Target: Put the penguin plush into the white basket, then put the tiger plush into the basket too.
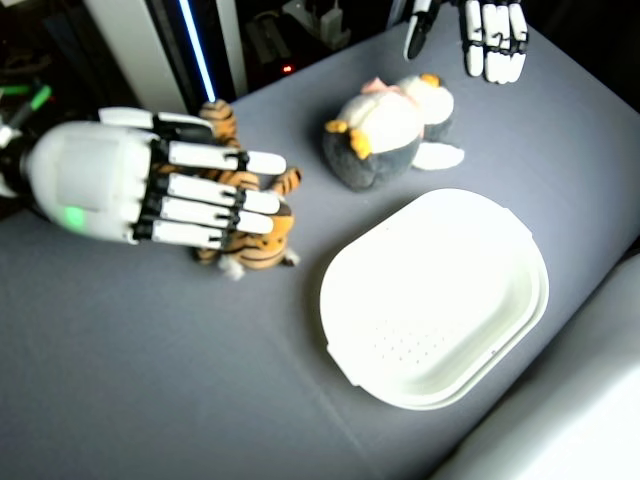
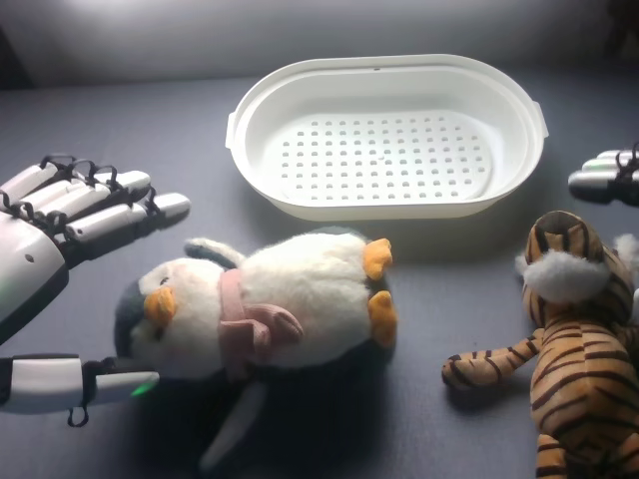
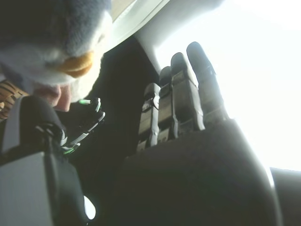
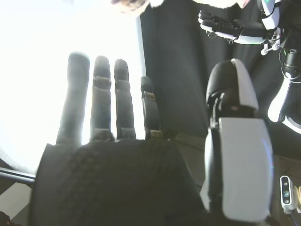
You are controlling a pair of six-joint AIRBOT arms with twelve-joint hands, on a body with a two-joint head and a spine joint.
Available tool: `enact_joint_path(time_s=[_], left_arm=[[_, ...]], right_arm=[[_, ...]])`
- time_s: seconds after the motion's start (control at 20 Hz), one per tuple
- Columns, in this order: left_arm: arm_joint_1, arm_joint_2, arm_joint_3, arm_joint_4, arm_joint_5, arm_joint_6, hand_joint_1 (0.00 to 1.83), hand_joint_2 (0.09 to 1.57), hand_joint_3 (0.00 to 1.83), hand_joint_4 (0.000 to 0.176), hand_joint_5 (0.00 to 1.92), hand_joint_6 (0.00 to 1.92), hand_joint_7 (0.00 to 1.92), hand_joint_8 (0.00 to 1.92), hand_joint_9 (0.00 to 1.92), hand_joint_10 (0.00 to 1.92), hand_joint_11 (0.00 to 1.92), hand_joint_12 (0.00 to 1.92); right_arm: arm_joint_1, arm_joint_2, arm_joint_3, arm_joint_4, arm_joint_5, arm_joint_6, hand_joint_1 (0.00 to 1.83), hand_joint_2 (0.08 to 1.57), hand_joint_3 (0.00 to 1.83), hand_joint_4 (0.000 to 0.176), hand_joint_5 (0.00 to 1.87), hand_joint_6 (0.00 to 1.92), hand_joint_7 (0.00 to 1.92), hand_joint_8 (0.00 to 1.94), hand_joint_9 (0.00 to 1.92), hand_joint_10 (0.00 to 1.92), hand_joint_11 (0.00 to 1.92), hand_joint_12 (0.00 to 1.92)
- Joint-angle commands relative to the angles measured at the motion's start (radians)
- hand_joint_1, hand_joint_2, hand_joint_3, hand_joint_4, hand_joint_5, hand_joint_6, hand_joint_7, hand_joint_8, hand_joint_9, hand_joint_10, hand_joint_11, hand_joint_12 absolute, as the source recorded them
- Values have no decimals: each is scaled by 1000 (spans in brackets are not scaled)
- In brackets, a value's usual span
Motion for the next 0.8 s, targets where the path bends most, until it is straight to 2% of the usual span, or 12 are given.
enact_joint_path(time_s=[0.0,0.05,0.15,0.2,0.25,0.4,0.45,0.5,0.6,0.65,0.7,0.75], left_arm=[[-10,5,5,2,-111,-4,647,921,4,147,241,1,190,1,234,28,0,931],[-12,5,7,5,-102,-4,624,924,2,163,224,0,191,1,238,16,0,895],[-31,-1,19,14,-44,5,594,911,0,175,202,0,217,5,263,15,0,951],[-58,-12,32,30,15,14,675,867,0,168,237,4,229,3,267,9,0,949],[-84,-23,42,42,56,25,657,844,0,174,154,0,192,1,253,2,0,994],[-182,-80,91,90,215,59,760,769,0,176,52,1,151,0,259,1,0,1101],[-204,-94,104,106,255,59,767,761,0,176,75,9,131,0,237,0,0,1106],[-220,-107,116,119,293,63,753,769,0,176,81,5,79,3,200,2,0,995],[-239,-124,127,123,346,104,747,793,1,162,143,3,154,5,290,18,13,1081],[-245,-127,127,120,357,126,899,868,6,104,317,13,373,26,452,48,134,1093],[-252,-129,126,108,361,152,1096,957,7,0,618,34,726,78,713,113,368,990],[-255,-129,126,104,353,157,1253,1034,6,0,1002,436,1073,733,1071,384,690,1302]], right_arm=[[11,-1,3,28,118,7,626,1205,0,43,413,1,334,1,298,3,1,795],[11,-2,3,28,118,7,616,1204,0,52,413,0,329,0,291,0,0,794],[11,-5,4,28,118,8,560,1215,2,43,427,2,350,4,314,6,0,834],[11,-7,4,28,118,9,557,1217,2,49,424,0,343,1,308,2,0,814],[11,-7,4,28,118,9,627,1211,0,35,440,6,356,5,317,5,0,818],[9,-13,11,28,116,19,614,1217,1,37,434,1,361,4,322,4,0,800],[8,-15,13,28,116,23,601,1221,2,33,431,0,363,4,325,4,0,799],[8,-15,14,28,116,25,589,1222,2,30,436,2,374,7,342,10,19,810],[8,-15,15,28,116,25,569,1225,0,42,421,0,378,0,356,1,65,745],[8,-15,16,28,116,25,604,1222,0,38,428,3,380,1,354,0,64,734],[8,-15,16,28,116,25,583,1229,2,36,429,2,378,0,354,0,69,729],[7,-15,16,28,116,25,625,1233,2,28,436,4,381,1,354,0,61,731]])
